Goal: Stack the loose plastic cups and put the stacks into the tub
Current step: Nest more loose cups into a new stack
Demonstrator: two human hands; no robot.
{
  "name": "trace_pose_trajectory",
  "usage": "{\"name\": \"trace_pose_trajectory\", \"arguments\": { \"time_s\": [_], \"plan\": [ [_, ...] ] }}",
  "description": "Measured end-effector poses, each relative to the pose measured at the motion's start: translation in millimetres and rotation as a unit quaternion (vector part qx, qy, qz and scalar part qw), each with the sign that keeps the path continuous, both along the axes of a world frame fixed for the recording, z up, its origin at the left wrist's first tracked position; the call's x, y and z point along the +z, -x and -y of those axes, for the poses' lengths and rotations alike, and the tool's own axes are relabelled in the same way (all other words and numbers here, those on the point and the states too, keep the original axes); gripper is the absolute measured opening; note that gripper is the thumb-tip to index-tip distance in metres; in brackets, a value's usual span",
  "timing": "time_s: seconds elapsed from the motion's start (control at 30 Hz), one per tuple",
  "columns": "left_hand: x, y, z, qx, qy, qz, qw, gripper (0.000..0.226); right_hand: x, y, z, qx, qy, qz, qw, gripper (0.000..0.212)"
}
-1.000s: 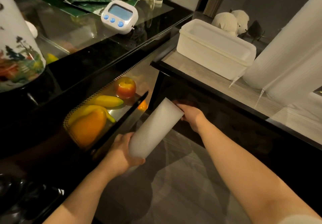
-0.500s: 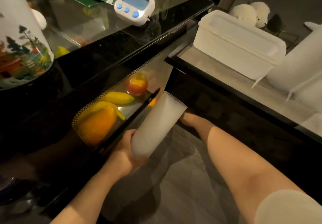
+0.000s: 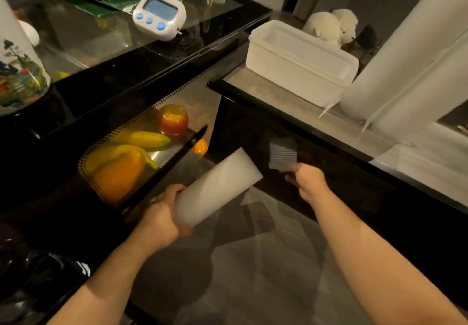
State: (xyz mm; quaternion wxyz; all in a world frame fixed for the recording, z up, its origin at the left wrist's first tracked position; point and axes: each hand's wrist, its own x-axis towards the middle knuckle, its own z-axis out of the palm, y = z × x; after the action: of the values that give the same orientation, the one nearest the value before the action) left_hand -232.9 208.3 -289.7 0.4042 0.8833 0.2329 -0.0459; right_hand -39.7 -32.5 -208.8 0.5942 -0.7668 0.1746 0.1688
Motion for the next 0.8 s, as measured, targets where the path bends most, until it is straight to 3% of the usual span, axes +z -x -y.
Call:
{"name": "trace_pose_trajectory", "arguments": {
  "time_s": [0.13, 0.33, 0.5, 0.73, 0.8],
  "plan": [
    [17, 5, 17, -0.042, -0.036, -0.007, 0.998, 0.103, 25, 26, 30, 0.076, -0.067, 0.018, 0.995, 0.019],
    [27, 14, 51, -0.089, -0.004, 0.029, 0.996, 0.096, 37, 47, 67, 0.224, 0.026, 0.044, 0.973, 0.023],
    [32, 10, 80, -0.126, -0.013, 0.032, 0.991, 0.097, 35, 66, 96, 0.208, 0.107, 0.072, 0.97, 0.027],
    [36, 0, 120, -0.143, -0.031, 0.031, 0.989, 0.1, 19, 68, 135, 0.212, 0.147, 0.064, 0.964, 0.029],
    [33, -3, 124, -0.144, -0.037, 0.035, 0.988, 0.099, 3, 59, 152, 0.171, 0.151, 0.063, 0.972, 0.032]
  ]
}}
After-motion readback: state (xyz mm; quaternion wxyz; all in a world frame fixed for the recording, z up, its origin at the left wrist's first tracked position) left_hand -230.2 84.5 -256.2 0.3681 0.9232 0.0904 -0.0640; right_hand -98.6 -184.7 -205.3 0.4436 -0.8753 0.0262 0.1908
